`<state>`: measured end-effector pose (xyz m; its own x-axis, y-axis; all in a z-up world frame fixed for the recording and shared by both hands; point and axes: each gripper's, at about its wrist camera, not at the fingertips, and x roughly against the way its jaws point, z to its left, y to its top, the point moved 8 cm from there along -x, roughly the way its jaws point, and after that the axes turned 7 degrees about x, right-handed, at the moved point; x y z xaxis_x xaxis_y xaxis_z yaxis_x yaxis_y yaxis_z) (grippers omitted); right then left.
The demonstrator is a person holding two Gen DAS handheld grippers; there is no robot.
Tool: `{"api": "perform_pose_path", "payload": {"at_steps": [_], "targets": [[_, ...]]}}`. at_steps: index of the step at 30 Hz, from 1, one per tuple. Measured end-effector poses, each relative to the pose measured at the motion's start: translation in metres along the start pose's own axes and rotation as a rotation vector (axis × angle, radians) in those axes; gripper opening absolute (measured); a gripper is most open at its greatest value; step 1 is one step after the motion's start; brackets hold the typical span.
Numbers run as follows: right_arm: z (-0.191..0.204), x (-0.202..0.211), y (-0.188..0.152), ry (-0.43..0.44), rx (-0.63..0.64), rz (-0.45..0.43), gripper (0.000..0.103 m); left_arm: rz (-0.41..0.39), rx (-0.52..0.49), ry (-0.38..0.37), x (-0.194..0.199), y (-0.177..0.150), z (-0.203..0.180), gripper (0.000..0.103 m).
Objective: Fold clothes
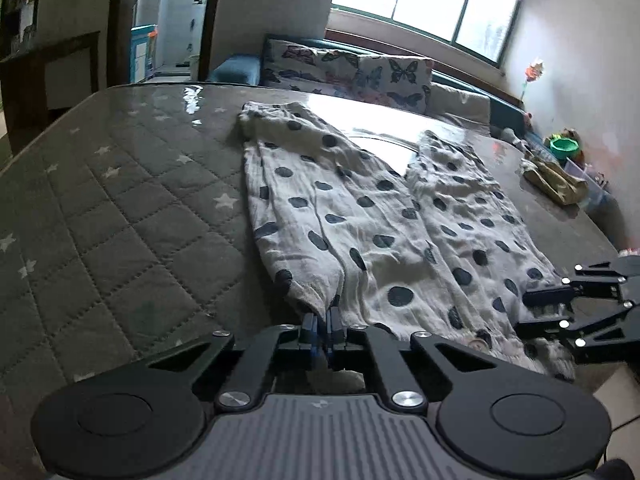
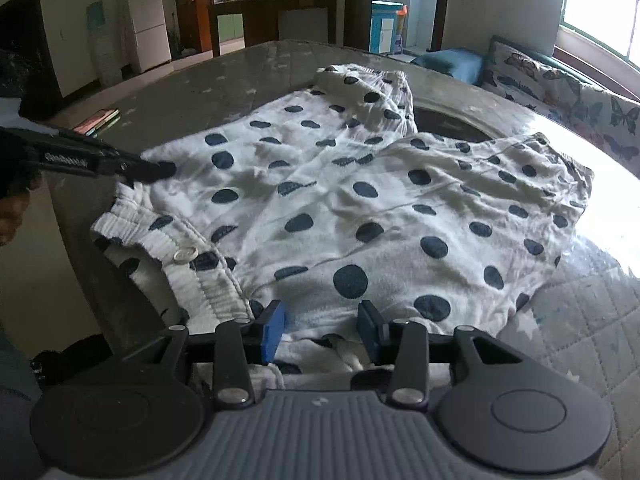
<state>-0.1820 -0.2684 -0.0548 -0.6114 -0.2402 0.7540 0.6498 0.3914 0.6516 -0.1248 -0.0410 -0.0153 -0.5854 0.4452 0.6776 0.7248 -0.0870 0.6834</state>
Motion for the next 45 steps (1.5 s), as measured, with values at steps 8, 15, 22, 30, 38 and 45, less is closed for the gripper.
{"api": "perform_pose_path", "payload": {"at_steps": [8, 15, 22, 30, 38, 45], "targets": [[-0.002, 0.004, -0.003, 0.018, 0.029, 0.032, 0.042, 0.036, -0.06, 0.045, 0.001, 0.002, 0.003, 0.014], [-0.005, 0.01, 0.003, 0.04, 0.024, 0.003, 0.046, 0.001, -0.087, 0.035, -0.006, 0.02, -0.008, 0.034], [-0.005, 0.011, -0.002, 0.05, 0.005, 0.004, 0.046, -0.034, -0.11, 0.014, -0.014, 0.038, -0.021, 0.033], [-0.021, 0.011, 0.003, 0.012, -0.056, -0.021, 0.047, -0.013, -0.132, 0.001, -0.036, 0.038, -0.03, 0.033], [-0.024, 0.015, -0.005, 0.001, -0.044, 0.006, 0.047, 0.016, -0.132, 0.041, -0.039, 0.025, -0.012, 0.033], [-0.049, 0.012, 0.021, -0.056, -0.087, -0.062, 0.047, -0.045, -0.174, -0.008, -0.03, 0.04, -0.041, 0.034]]}}
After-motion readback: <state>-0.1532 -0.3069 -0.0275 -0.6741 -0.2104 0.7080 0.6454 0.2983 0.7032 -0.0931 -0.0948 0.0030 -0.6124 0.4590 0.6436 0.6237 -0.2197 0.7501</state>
